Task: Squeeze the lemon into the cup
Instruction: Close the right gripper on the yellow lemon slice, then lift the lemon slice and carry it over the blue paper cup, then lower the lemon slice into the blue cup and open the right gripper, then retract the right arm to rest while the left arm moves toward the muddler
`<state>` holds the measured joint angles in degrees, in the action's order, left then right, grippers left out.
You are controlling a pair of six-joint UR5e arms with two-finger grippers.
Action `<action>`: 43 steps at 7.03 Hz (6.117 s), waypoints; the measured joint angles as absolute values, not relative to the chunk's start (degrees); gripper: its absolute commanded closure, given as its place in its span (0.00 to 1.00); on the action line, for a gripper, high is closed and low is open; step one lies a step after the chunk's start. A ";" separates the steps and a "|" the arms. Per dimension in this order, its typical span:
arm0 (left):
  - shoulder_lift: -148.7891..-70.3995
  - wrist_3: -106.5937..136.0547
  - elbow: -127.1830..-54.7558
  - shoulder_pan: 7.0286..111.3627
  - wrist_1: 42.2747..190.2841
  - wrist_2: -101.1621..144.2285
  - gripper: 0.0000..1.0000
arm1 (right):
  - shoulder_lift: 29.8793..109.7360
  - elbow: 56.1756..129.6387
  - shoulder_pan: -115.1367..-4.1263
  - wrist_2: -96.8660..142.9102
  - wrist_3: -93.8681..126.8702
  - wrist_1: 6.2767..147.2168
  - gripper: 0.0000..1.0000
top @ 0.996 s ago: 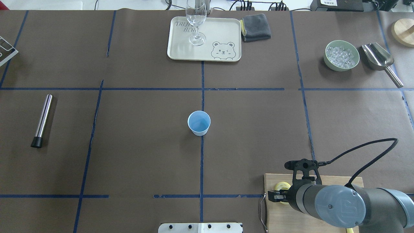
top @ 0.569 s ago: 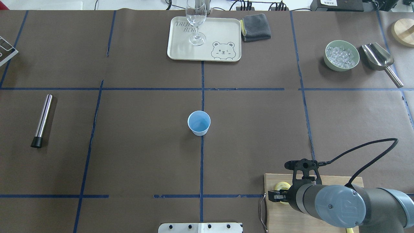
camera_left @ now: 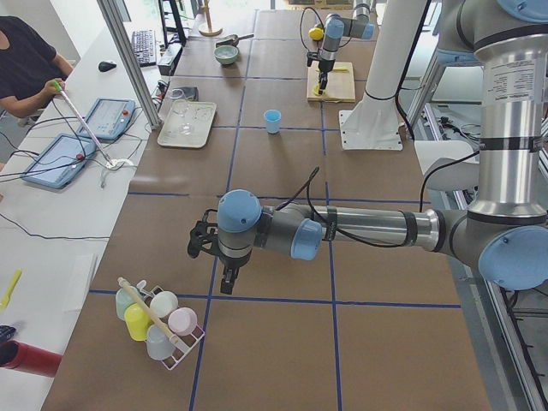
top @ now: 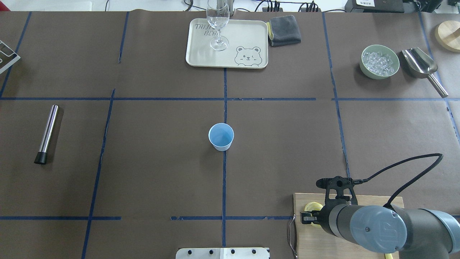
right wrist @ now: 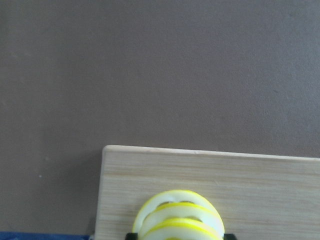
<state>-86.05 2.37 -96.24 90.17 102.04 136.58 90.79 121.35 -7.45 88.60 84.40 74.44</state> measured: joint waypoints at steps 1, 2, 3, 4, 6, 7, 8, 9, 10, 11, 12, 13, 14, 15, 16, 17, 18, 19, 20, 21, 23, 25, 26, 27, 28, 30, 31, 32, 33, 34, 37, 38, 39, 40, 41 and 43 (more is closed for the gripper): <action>-86.04 2.37 -96.24 90.18 102.04 136.58 0.00 | 90.79 121.40 -7.45 88.58 84.43 74.44 0.47; -86.04 2.37 -96.24 90.18 102.04 136.58 0.00 | 90.79 121.53 -7.49 88.53 84.45 74.44 0.46; -86.04 2.37 -96.27 90.18 102.04 136.58 0.00 | 90.79 121.65 -7.56 88.52 84.46 74.46 0.46; -86.05 2.37 -96.30 90.18 102.04 136.58 0.00 | 90.79 121.88 -7.68 88.49 84.46 74.50 0.46; -86.05 2.37 -96.32 90.18 102.04 136.58 0.00 | 91.21 123.41 -8.62 88.74 84.46 74.85 0.46; -86.04 2.37 -96.36 90.18 102.04 136.58 0.00 | 91.44 124.38 -9.61 89.12 84.46 75.10 0.45; -86.05 2.37 -96.38 90.18 102.04 136.58 0.00 | 91.50 125.44 -10.68 89.56 84.46 75.64 0.45; -86.05 2.39 -96.46 90.18 102.04 136.58 0.00 | 91.32 127.59 -11.97 90.31 84.46 78.01 0.45; -86.05 2.43 -96.53 90.18 102.04 136.58 0.00 | 90.98 131.02 -13.76 91.84 84.46 81.92 0.45; -86.05 2.43 -96.54 90.17 102.04 136.58 0.00 | 90.67 134.38 -16.05 93.82 84.46 85.17 0.45; -86.05 2.42 -96.53 90.18 102.04 136.58 0.00 | 89.02 136.01 -17.87 95.42 84.45 87.88 0.45; -86.06 2.44 -96.52 90.17 102.04 136.58 0.00 | 84.50 136.23 -19.38 96.92 84.37 92.45 0.45; -86.10 2.47 -96.51 90.17 102.04 136.58 0.00 | 78.15 134.95 -20.77 97.77 84.18 97.65 0.46; -86.12 2.52 -96.48 90.17 102.06 136.58 0.00 | 71.79 132.04 -22.23 98.10 83.98 100.95 0.46; -86.13 2.54 -96.44 90.17 102.10 136.58 0.00 | 66.70 128.46 -23.56 98.31 83.90 102.30 0.46; -86.13 2.57 -96.43 90.17 102.12 136.58 0.00 | 61.96 124.19 -24.89 98.60 83.84 102.75 0.46; -86.13 2.61 -96.42 90.17 102.12 136.58 0.00 | 57.62 119.60 -26.28 98.88 83.79 102.74 0.46; -86.16 2.61 -96.42 90.18 102.15 136.58 0.00 | 53.53 115.13 -27.61 99.22 83.89 102.62 0.46; -86.19 2.60 -96.43 90.17 102.18 136.58 0.00 | 50.04 111.19 -28.47 99.55 84.15 102.52 0.45; -86.20 2.60 -96.47 90.17 102.19 136.58 0.00 | 47.02 107.21 -28.91 99.73 84.34 102.21 0.44; -86.22 2.54 -96.55 90.17 102.14 136.58 0.00 | 42.06 98.68 -29.08 100.33 84.50 99.89 0.42; -86.21 2.45 -96.57 90.18 102.13 136.58 0.00 | 39.51 92.22 -28.99 101.49 84.57 97.12 0.41; -86.17 2.41 -96.54 90.18 102.13 136.58 0.00 | 39.00 90.57 -28.69 101.68 84.59 96.77 0.41; -86.14 2.39 -96.51 90.17 102.13 136.58 0.00 | 38.83 89.73 -28.04 101.72 84.59 96.67 0.41; -86.14 2.38 -96.51 90.18 102.13 136.58 0.00 | 38.81 89.43 -27.40 101.73 84.62 96.65 0.41; -86.13 2.37 -96.45 90.17 102.13 136.58 0.00 | 38.89 89.32 -26.68 101.83 84.96 96.72 0.41; -86.14 2.37 -96.40 90.17 102.13 136.58 0.00 | 38.94 89.30 -26.60 101.85 85.08 96.77 0.40; -86.13 2.37 -96.38 90.17 102.13 136.58 0.00 | 39.05 89.30 -26.58 101.86 85.13 96.82 0.31; -86.13 2.37 -96.38 90.18 102.14 136.58 0.00 | 39.18 89.30 -26.55 101.86 85.14 96.86 0.21; -86.13 2.37 -96.37 90.18 102.18 136.58 0.00 | 39.22 89.30 -26.55 101.86 85.11 96.91 0.06; -86.23 2.37 -96.37 90.17 102.22 136.58 0.00 | 39.10 89.35 -26.67 101.86 84.53 96.80 0.00; -86.44 2.48 -96.36 90.18 102.20 136.58 0.00 | 38.98 89.46 -26.96 102.16 84.38 96.86 0.00; -87.07 2.76 -96.38 90.17 102.01 136.58 0.00 | 39.05 90.01 -28.04 103.56 84.07 97.09 0.00; -88.35 3.05 -96.40 89.86 101.20 136.58 0.00 | 39.86 92.20 -30.32 106.28 82.90 97.95 0.00; -90.24 3.28 -96.98 89.22 98.44 136.44 0.00 | 42.03 96.38 -32.94 108.54 80.09 99.93 0.00; -95.06 3.35 -101.46 86.97 85.68 135.91 0.00 | 50.32 106.87 -40.36 113.39 69.71 104.23 0.00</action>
<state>-95.06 3.35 -101.46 86.97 85.68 135.91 50.32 106.87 -40.36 113.39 69.71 104.23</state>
